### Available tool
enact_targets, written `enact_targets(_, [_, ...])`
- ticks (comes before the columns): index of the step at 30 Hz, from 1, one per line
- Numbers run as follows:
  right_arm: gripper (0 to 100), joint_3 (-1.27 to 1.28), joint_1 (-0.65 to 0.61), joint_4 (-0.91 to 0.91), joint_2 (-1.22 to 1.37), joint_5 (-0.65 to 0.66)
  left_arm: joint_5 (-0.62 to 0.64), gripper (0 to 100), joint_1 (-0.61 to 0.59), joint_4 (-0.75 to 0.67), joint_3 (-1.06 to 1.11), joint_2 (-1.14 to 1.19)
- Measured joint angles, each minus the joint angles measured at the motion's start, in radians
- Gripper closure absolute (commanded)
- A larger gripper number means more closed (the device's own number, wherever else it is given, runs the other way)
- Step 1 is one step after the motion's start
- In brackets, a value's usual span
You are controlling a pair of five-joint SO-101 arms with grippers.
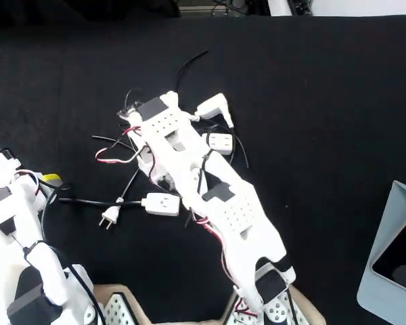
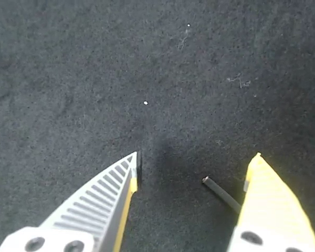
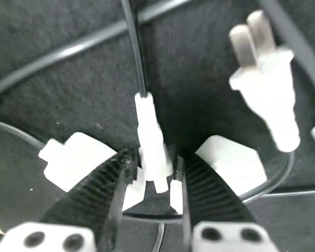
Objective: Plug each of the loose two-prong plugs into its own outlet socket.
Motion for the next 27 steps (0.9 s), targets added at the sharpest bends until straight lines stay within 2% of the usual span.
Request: enact_targets(27, [87.4,0.0,0.0,-0.051,0.0,0.0,0.0,68,0.0,0.0,0.0,0.0])
